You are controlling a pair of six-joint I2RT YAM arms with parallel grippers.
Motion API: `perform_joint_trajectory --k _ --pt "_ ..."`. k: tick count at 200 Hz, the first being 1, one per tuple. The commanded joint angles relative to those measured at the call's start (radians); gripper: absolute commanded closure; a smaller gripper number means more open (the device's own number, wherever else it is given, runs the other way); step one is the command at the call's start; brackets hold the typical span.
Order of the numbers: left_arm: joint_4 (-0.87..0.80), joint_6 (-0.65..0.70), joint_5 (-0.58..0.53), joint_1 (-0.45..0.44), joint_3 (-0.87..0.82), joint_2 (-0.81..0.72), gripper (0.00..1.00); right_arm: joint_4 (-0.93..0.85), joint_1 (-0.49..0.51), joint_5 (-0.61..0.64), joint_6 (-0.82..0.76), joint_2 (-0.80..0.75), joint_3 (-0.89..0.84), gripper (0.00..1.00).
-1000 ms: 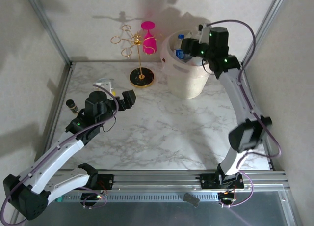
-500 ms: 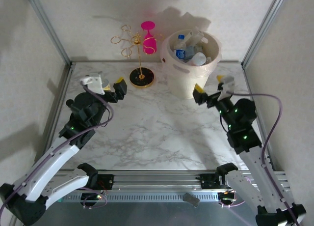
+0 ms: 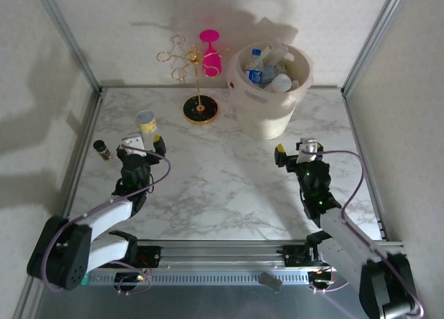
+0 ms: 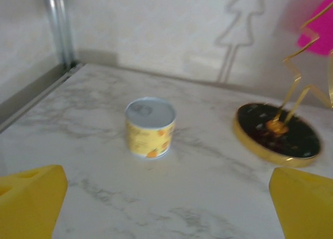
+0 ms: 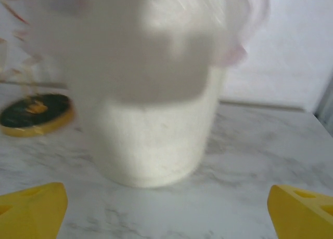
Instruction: Put the plastic bottles in the bin
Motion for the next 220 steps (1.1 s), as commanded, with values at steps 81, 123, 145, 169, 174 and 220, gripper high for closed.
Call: perform_joint_trajectory --k 81,123,145,169,174,220 --pt "0.385 -0.037 -0.027 0.144 -0.04 0.318 0.01 0.596 -0.348 -0.103 0.148 0.539 -0.04 0.01" --pt "0.538 0.014 0.25 0.186 -0.097 0.372 0.01 0.725 -0.303 -0.262 0.032 0.622 -0.075 0.01" --pt "0.484 0.014 0.253 0.187 -0.084 0.358 0.01 0.711 -0.304 -0.2 0.057 0.629 -0.06 0.01" --pt "0.535 -0.024 0.05 0.158 -0.104 0.361 0.01 0.746 -0.288 -0.052 0.094 0.623 -0.084 0.01" --pt "0.567 -0.034 -0.036 0.141 -0.118 0.362 0.01 0.758 -0.289 -0.047 0.094 0.626 -0.085 0.01" --pt "0.484 -0.002 0.19 0.181 -0.079 0.362 0.0 0.718 -0.327 -0.31 0.048 0.629 -0.067 0.01"
